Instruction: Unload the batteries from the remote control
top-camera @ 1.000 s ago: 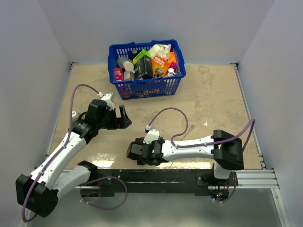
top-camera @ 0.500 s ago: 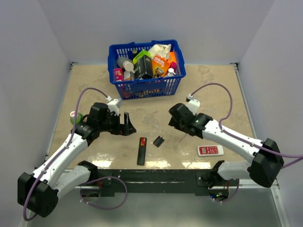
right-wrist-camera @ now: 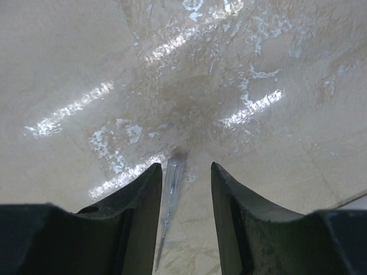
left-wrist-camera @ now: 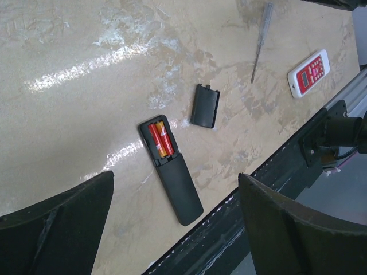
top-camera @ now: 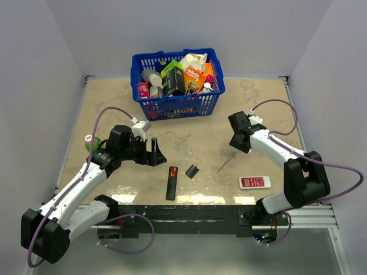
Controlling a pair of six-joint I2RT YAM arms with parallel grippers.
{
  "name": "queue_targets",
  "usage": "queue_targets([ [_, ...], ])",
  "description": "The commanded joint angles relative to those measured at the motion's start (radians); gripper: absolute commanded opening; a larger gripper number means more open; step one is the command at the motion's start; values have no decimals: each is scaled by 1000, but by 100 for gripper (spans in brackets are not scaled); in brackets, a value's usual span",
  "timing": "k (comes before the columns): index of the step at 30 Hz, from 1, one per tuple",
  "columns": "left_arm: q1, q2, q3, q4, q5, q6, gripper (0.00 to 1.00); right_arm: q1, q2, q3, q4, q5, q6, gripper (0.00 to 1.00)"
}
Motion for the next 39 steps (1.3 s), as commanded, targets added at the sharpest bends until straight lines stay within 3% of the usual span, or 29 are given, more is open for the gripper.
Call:
queue_targets([
  [1, -7, -19, 1, 30, 17, 23, 93, -25, 36, -18, 67, -36, -38, 41],
  [16, -9, -6, -3, 35, 12, 15, 92, -27, 111, -108, 197, -99, -7, 40],
  [19, -10, -4, -3, 37, 12, 14, 92, -28, 122, -118, 211, -107, -10, 34],
  [30, -12, 25, 5, 73, 70, 17, 83, -27, -14, -125, 223, -125, -68, 0],
  [39, -52, 86, 55, 159, 104, -17, 77, -25, -79, -99, 274, -242, -131, 0],
])
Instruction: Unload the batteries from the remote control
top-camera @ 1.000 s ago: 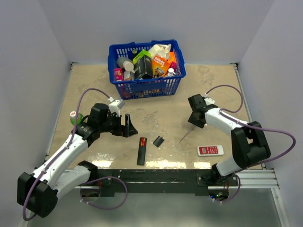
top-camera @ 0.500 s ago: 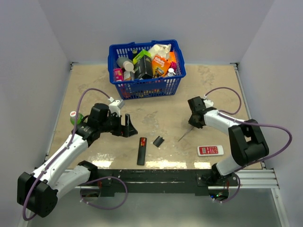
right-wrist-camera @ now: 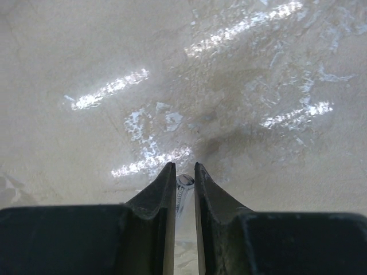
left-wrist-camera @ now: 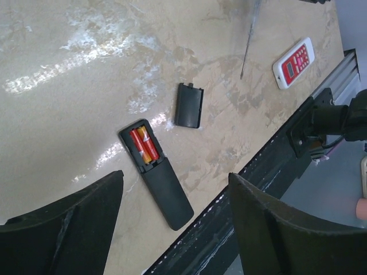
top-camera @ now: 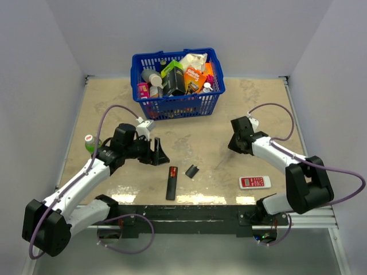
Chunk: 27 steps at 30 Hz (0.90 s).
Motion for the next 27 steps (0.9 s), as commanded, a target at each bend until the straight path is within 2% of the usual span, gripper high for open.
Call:
queue_targets([
  [1, -38, 35, 64, 113, 54, -22, 77, -1, -63, 34, 55, -95, -61, 0],
  [5, -103, 104, 134, 176, 80, -75, 75, -1, -181, 31, 102, -226, -76, 0],
  [11, -215, 217, 205, 343, 148, -185, 70, 6, -415, -67, 286, -466, -32, 0],
  [15, -273, 294, 257, 487, 160, -239, 68, 17, -526, -119, 366, -529, 16, 0],
  [22, -359, 418, 377, 584, 185, -287, 67, 20, -647, -128, 403, -587, 34, 0],
  [27, -402, 475, 424, 587, 162, -292, 65, 20, -683, -124, 380, -598, 42, 0],
])
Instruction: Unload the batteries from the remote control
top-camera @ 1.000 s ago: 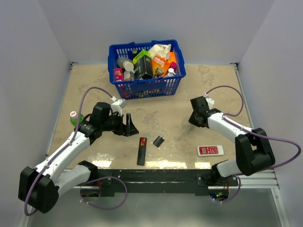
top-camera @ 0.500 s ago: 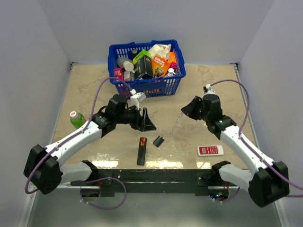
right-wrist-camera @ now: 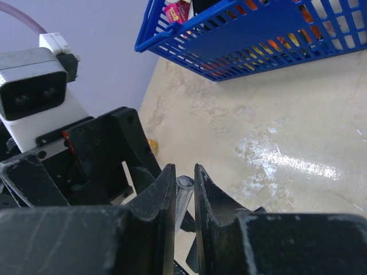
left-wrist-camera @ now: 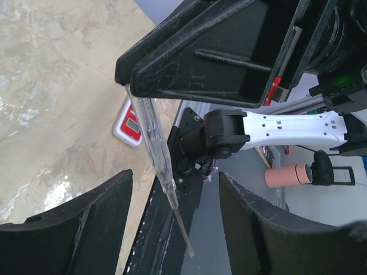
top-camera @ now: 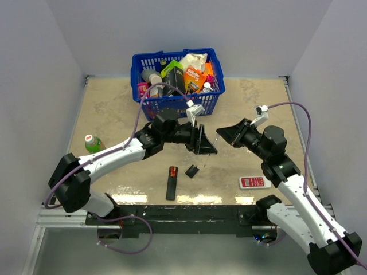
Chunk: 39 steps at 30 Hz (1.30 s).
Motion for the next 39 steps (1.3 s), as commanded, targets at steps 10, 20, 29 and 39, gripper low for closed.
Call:
queue_targets([
  [10, -64, 55, 94, -6, -64, 31, 31, 5, -85, 9, -59, -3, 23, 0],
  [20, -65, 17, 71, -158, -112, 238, 0, 5, -27, 162, -370, -89, -128, 47],
  [29, -67, -57, -24, -159, -86, 398, 0, 3, 69, 288, -543, -225, -266, 58],
  [39, -65, -52, -47, -146, -50, 428, 0, 5, 166, 320, -512, -337, -285, 51],
])
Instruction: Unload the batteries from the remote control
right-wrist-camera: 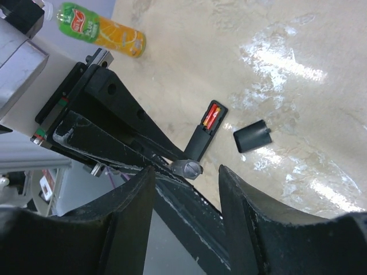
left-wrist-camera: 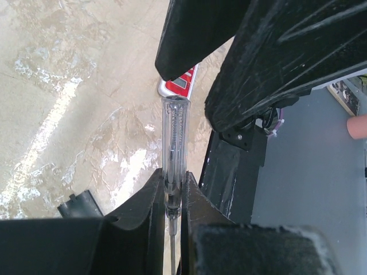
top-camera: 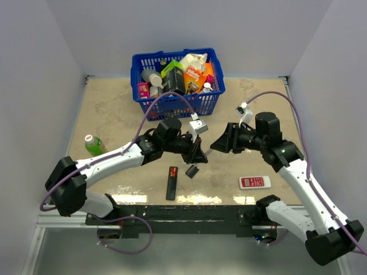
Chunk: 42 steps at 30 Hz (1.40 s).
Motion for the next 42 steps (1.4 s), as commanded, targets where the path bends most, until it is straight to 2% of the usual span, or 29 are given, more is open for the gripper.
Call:
queue_targets([
  [1, -3, -16, 1, 32, 32, 50, 0, 2, 26, 47, 5, -79, -36, 50],
  [9, -3, 0, 3, 30, 47, 53, 0, 2, 48, -6, 41, -111, -36, 42],
  [22, -3, 3, 3, 30, 56, 53, 0, 0, 68, -26, 45, -109, -45, 38],
  [24, -3, 3, 7, 29, 55, 53, 0, 0, 63, -23, 34, -103, -48, 30],
  [27, -3, -1, -2, 32, 44, 50, 0, 2, 48, -30, 34, -97, -46, 10],
  [28, -3, 0, 0, 26, 36, 47, 0, 0, 43, -39, 38, -97, -42, 0],
  [30, -1, -1, 6, 10, 4, 41, 11, 0, 34, -45, 52, -92, -27, 0],
  [31, -1, -3, 7, -2, -4, 41, 33, 0, 25, -52, 58, -91, -19, 0],
  [32, -1, -7, 6, -7, -14, 39, 46, 0, 20, -53, 67, -85, -5, 0],
  [34, -1, -24, 3, -13, -25, 36, 65, 0, 1, -53, 74, -59, 6, 0],
  [36, 0, -44, -6, -16, -48, 22, 72, 0, -18, -56, 84, -24, 21, 0],
  [37, 0, -64, -10, -23, -71, 16, 93, 0, -42, -62, 87, 18, 29, 0],
  [38, 9, -78, -20, -25, -82, 10, 100, 2, -53, -65, 94, 45, 39, 0],
  [42, 81, -159, -54, -39, -129, -68, 100, 9, -108, -104, 141, 130, 70, 0],
])
